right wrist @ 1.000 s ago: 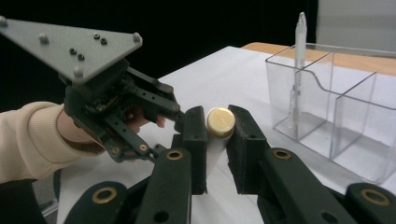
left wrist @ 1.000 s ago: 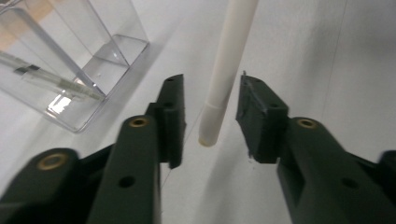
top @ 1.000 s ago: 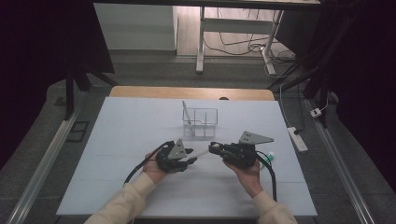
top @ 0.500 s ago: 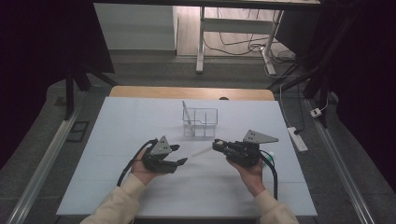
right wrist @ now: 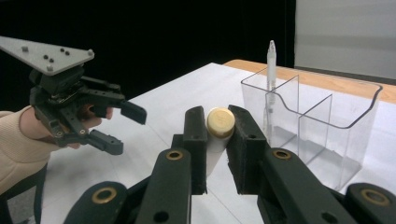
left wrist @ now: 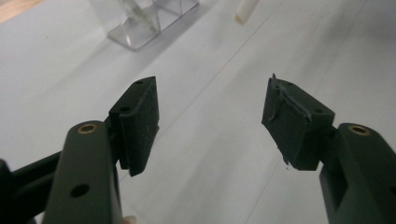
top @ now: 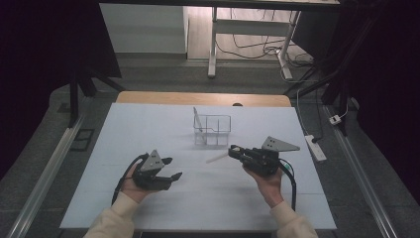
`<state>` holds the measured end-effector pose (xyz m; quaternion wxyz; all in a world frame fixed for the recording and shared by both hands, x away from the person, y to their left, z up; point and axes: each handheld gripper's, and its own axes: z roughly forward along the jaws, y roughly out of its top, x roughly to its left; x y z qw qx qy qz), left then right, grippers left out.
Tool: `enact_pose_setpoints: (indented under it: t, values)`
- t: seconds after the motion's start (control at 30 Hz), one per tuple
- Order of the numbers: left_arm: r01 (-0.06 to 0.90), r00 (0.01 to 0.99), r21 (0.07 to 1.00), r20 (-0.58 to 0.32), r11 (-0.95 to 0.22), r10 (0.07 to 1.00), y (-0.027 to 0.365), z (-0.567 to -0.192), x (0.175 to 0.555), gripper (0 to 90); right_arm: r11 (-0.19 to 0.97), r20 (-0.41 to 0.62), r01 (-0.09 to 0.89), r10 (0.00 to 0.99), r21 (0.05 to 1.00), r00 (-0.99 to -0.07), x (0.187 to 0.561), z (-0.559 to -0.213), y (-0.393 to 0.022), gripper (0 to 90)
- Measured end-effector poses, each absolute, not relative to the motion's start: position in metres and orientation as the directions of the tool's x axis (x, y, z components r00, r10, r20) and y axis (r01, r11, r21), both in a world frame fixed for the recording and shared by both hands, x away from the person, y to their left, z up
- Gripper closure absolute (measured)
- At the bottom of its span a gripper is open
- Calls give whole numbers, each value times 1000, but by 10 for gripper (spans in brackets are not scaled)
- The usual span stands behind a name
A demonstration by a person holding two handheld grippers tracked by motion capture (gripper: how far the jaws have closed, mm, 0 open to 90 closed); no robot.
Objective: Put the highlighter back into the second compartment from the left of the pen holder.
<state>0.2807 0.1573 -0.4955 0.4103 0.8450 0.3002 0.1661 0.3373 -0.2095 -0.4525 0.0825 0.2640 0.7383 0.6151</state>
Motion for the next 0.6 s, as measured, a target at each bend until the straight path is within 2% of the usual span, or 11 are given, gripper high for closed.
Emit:
enact_pose_setpoints:
  t: [0.6]
  values:
    - [444,694,783,7,-436,720,208,-508,264,346,110,163,262,540,959,-826,350,-431,-209,778]
